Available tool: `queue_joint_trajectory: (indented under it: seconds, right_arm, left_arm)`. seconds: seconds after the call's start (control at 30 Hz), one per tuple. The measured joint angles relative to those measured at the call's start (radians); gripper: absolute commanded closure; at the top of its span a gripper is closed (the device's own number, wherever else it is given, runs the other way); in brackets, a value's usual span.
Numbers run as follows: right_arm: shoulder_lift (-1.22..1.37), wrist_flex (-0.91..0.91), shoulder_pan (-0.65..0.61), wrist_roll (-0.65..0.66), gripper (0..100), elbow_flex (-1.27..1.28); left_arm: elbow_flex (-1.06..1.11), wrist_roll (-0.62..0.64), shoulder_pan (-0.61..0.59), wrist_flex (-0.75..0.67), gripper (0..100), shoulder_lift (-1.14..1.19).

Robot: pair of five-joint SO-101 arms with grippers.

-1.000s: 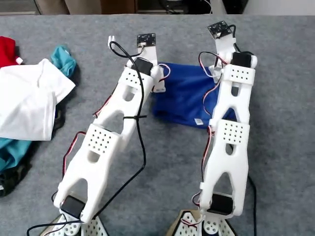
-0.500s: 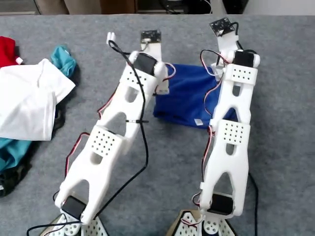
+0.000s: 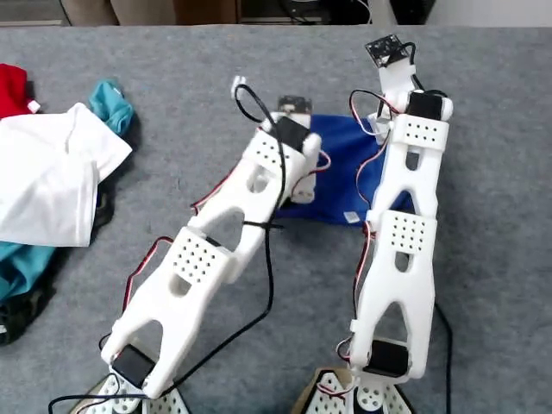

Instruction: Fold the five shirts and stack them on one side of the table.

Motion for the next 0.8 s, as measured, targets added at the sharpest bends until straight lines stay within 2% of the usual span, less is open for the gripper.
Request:
queue_joint_trajectory:
  seconds: [0.33, 0.67, 0.8]
  right_arm:
    - [0.028, -0.035, 0.0, 0.0, 99.3, -0.009]
    - [-0.035, 0.032, -0.031, 0.0, 99.3, -0.011]
    - [-0.124, 0.091, -0.032, 0.0, 99.3, -0.011]
  left_arm:
    - [0.043, 0.017, -0.009, -0.012, 98, -0.002]
    - [-0.377, 0.017, -0.173, -0.008, 98, 0.0]
    - [-0.425, 0.018, -0.189, -0.064, 98, 0.002]
